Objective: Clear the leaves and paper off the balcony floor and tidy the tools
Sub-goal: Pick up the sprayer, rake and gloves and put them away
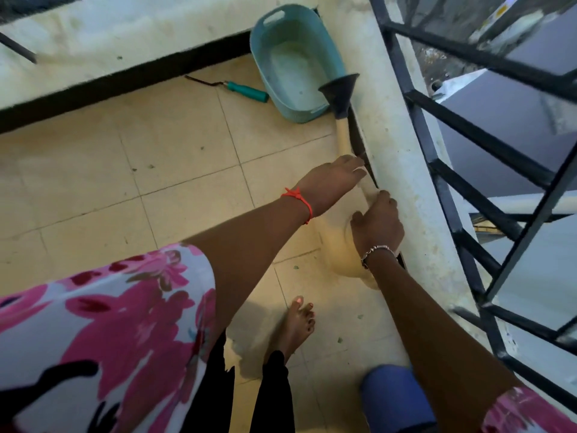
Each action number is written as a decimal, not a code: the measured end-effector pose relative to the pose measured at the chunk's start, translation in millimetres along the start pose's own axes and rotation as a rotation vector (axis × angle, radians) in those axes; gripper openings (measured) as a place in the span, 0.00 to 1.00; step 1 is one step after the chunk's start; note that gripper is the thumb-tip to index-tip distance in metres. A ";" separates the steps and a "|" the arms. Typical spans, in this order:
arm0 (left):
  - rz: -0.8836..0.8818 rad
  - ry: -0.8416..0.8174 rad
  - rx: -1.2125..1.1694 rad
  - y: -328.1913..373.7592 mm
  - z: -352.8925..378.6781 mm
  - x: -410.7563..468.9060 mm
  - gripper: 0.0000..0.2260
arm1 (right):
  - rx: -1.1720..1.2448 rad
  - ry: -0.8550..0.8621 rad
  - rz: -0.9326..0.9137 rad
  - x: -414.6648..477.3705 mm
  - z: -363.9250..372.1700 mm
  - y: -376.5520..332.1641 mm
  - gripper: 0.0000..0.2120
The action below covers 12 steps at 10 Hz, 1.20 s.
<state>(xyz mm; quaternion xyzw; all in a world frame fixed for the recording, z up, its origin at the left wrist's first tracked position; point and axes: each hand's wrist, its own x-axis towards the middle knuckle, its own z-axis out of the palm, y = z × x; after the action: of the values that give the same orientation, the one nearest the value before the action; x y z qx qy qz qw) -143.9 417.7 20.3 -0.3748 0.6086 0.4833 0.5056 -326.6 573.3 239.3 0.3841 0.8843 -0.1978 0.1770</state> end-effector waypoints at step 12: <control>0.267 1.432 0.882 223.8 -596.3 -569.2 0.13 | -0.494 -0.280 -1.838 -444.9 -76.6 -599.5 0.15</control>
<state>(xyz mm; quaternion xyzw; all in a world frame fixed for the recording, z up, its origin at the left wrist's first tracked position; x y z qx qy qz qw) -387.8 -121.2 636.6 -0.2838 0.9533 -0.0962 0.0373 -502.4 -36.3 640.2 -0.5344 0.8273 -0.1113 0.1326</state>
